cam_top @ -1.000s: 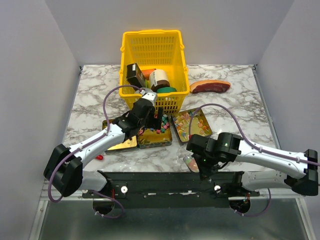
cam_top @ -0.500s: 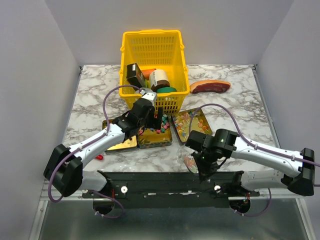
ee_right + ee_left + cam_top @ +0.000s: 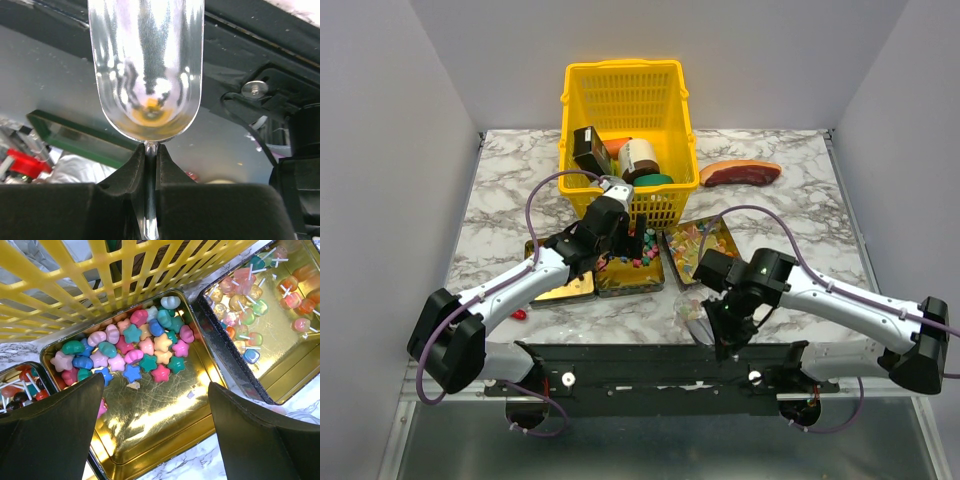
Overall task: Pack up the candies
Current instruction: Place the fake candies in the packing bottle, then scoop the fake candies from the storage box.
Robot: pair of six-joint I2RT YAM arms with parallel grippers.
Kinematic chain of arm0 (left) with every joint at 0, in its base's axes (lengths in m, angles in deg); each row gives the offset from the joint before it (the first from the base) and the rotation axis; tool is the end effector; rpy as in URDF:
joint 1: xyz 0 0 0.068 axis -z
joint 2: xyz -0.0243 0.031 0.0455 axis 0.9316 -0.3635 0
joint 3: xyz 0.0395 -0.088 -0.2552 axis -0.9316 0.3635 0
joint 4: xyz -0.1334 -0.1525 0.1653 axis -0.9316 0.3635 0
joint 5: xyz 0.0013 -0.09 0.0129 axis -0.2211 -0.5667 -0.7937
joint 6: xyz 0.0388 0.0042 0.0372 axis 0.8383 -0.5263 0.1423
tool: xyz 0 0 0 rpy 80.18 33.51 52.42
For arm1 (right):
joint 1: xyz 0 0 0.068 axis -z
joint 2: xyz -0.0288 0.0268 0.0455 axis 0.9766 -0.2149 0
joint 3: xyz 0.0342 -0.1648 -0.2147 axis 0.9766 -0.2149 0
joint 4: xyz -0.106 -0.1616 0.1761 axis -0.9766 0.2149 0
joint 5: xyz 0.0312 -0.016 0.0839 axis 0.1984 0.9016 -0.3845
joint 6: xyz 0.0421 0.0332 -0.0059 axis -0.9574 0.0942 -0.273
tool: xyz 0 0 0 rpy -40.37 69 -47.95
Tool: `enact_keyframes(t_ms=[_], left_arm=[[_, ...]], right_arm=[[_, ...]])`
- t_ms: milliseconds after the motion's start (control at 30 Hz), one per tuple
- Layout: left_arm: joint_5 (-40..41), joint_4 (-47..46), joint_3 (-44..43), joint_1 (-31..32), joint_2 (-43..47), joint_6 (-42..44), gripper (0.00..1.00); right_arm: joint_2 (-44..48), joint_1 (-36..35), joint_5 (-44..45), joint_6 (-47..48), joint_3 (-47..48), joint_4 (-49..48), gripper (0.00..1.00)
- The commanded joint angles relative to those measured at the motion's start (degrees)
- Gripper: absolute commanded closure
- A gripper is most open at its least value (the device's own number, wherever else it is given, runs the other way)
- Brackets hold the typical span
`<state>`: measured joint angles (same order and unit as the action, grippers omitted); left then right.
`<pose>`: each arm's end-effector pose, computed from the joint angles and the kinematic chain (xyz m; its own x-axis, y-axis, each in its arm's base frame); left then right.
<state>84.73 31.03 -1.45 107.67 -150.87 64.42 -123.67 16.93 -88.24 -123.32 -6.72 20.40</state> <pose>0.2281 -0.1780 0.2568 -0.6475 0.0309 -0.7614 0.3079 0.9246 -0.2243 0.0849 0.1702 0.2762 -0.9388 -0.3308 0.0960 -0.2950 0.9160 0.2718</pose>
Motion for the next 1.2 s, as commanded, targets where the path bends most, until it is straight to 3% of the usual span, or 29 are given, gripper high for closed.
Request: enact_keyframes(t_ms=[0,433,633,833,967,1167], left_arm=[[-1.75,-1.5,0.27,-0.31,0.29,-0.86,0.01],[-2.63,-1.67,0.09,-0.4,-0.15,-1.03,0.01],[-3.07,-1.76,0.09,-0.57,-0.15,-1.12,0.01],[-2.63,-1.76,0.18,-0.66,0.03,-1.21,0.01],[-3.24,-2.11,0.35,-0.66,0.2,-1.47,0.01],[-3.33,-1.67,0.27,-0.75,1.26,-1.56,0.01]], right_arm=[[1.75,2.74,-4.77,1.25,0.77,1.49,0.99],[2.37,6.35,-7.94,2.57,1.99,1.57,0.99],[2.37,6.35,4.7,7.23,13.06,6.41,0.99],[1.49,7.22,25.61,11.35,24.83,6.41,0.99],[-0.26,11.07,32.58,25.37,26.26,-0.43,0.99],[-2.29,14.34,30.93,52.0,22.14,-5.45,0.99]])
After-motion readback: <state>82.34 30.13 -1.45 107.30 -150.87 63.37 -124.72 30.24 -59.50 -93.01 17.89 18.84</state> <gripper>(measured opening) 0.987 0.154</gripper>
